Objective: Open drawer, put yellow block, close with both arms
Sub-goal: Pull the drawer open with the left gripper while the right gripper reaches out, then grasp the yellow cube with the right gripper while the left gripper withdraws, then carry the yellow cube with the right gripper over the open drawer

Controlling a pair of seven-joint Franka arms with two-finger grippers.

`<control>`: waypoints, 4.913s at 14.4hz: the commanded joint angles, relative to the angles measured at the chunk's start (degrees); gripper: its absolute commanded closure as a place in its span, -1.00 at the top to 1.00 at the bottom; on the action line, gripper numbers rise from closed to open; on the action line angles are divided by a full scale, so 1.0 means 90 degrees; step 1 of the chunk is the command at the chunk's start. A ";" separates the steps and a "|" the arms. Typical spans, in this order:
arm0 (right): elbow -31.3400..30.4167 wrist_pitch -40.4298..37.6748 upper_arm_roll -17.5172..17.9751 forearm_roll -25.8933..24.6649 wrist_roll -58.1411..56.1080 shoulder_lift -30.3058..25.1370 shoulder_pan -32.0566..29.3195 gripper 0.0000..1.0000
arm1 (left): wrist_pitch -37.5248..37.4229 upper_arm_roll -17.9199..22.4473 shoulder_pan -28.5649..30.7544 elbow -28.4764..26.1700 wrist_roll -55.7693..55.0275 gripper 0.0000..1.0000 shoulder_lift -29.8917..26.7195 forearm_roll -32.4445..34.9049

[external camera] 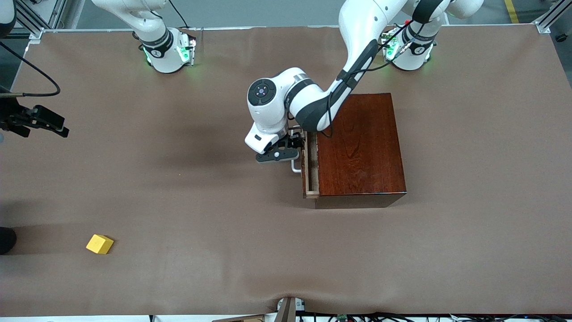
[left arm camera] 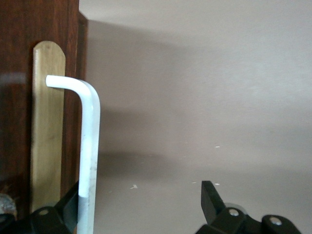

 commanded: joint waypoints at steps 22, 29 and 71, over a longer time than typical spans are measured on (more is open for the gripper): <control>0.3068 0.2461 0.0067 -0.0018 0.2066 0.5222 -0.0838 1.00 | 0.0215 -0.0102 0.1594 -0.0013 -0.0057 1.00 -0.1800 -0.0423; 0.3049 0.3565 0.0067 0.0002 0.2281 0.6141 -0.0770 1.00 | -0.1065 -0.0171 0.3879 -0.0753 0.2957 1.00 -0.2844 -0.0823; 0.1339 0.1903 0.0077 0.0685 0.5484 0.2302 0.4776 -1.00 | -0.2434 -0.0122 0.5288 -0.2523 0.6595 1.00 -0.4790 -0.0862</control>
